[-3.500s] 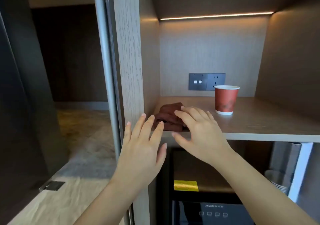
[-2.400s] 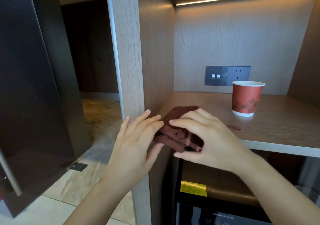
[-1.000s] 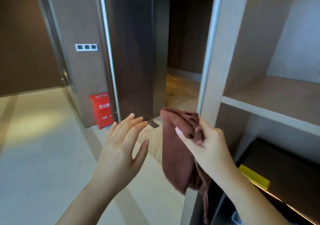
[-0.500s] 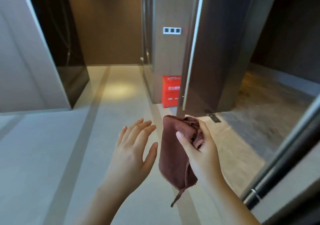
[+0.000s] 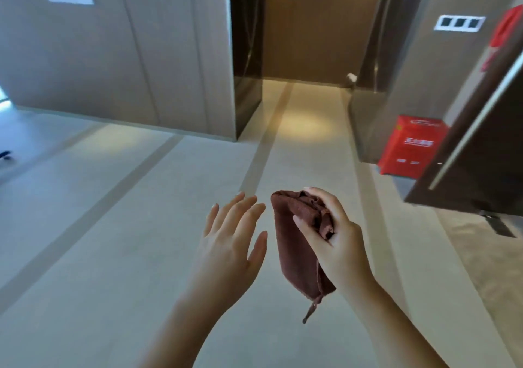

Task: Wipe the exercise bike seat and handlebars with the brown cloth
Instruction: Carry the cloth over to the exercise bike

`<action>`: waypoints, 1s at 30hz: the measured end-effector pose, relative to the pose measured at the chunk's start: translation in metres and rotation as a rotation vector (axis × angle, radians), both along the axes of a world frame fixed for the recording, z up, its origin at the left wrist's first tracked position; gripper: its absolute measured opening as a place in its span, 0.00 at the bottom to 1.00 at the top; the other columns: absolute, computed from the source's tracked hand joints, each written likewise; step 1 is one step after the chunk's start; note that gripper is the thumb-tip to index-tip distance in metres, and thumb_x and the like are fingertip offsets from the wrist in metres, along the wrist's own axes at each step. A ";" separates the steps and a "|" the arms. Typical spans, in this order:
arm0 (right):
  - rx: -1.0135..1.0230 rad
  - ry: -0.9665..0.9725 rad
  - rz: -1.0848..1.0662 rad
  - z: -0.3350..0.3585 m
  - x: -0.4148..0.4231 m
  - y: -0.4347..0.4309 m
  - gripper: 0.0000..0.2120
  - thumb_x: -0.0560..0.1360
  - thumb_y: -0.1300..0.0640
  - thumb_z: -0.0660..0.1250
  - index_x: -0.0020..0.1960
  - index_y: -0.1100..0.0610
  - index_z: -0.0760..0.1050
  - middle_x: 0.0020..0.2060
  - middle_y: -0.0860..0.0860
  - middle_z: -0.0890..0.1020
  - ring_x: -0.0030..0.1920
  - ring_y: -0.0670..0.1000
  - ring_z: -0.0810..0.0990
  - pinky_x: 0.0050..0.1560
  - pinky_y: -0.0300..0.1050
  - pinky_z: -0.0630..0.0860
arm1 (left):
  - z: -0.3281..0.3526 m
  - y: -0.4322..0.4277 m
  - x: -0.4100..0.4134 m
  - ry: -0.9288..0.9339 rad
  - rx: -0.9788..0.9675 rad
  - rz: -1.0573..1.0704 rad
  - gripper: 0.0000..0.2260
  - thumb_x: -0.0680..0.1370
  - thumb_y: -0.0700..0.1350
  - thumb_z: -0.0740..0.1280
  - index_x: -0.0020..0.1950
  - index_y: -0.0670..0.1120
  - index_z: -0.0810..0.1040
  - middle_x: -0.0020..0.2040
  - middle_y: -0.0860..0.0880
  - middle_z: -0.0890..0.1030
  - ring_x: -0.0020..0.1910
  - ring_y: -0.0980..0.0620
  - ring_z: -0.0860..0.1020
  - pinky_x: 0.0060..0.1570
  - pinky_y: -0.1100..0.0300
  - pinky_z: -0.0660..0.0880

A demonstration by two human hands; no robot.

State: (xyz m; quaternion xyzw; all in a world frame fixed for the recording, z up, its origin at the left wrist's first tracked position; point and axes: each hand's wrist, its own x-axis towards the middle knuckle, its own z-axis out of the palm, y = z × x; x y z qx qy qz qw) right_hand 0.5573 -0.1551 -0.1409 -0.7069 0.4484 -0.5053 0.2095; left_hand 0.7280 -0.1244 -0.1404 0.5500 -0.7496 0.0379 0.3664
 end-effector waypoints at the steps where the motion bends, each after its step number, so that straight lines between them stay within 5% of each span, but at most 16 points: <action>1: 0.005 -0.006 0.027 -0.003 0.020 -0.005 0.18 0.71 0.53 0.69 0.59 0.43 0.71 0.34 0.30 0.77 0.35 0.33 0.76 0.38 0.21 0.67 | -0.001 0.000 0.018 -0.012 0.008 0.035 0.15 0.73 0.40 0.70 0.59 0.39 0.76 0.59 0.42 0.78 0.64 0.41 0.72 0.62 0.37 0.64; 4: 0.014 0.004 0.119 -0.011 0.076 -0.018 0.16 0.71 0.52 0.68 0.58 0.46 0.72 0.31 0.31 0.75 0.32 0.35 0.75 0.36 0.21 0.66 | -0.004 -0.001 0.065 -0.034 0.020 0.137 0.14 0.73 0.39 0.70 0.58 0.39 0.77 0.59 0.42 0.78 0.63 0.41 0.72 0.61 0.36 0.65; 13: 0.121 -0.005 0.324 -0.031 0.193 -0.079 0.16 0.69 0.46 0.67 0.53 0.33 0.69 0.40 0.36 0.81 0.41 0.34 0.78 0.41 0.21 0.68 | -0.034 -0.026 0.169 0.015 0.076 0.379 0.14 0.73 0.40 0.68 0.58 0.40 0.77 0.59 0.43 0.78 0.63 0.42 0.72 0.62 0.39 0.64; 22: 0.160 -0.097 0.449 -0.036 0.299 -0.228 0.16 0.70 0.49 0.68 0.54 0.36 0.70 0.48 0.25 0.76 0.50 0.30 0.75 0.46 0.21 0.67 | -0.029 -0.162 0.263 -0.045 0.059 0.499 0.16 0.71 0.39 0.72 0.58 0.40 0.77 0.58 0.42 0.79 0.62 0.40 0.73 0.60 0.36 0.66; 30: 0.184 -0.080 0.597 -0.024 0.406 -0.351 0.17 0.71 0.54 0.70 0.53 0.36 0.70 0.48 0.25 0.76 0.49 0.30 0.76 0.45 0.20 0.67 | -0.024 -0.263 0.355 -0.034 0.081 0.672 0.16 0.71 0.39 0.71 0.58 0.40 0.77 0.58 0.42 0.79 0.63 0.41 0.72 0.61 0.38 0.64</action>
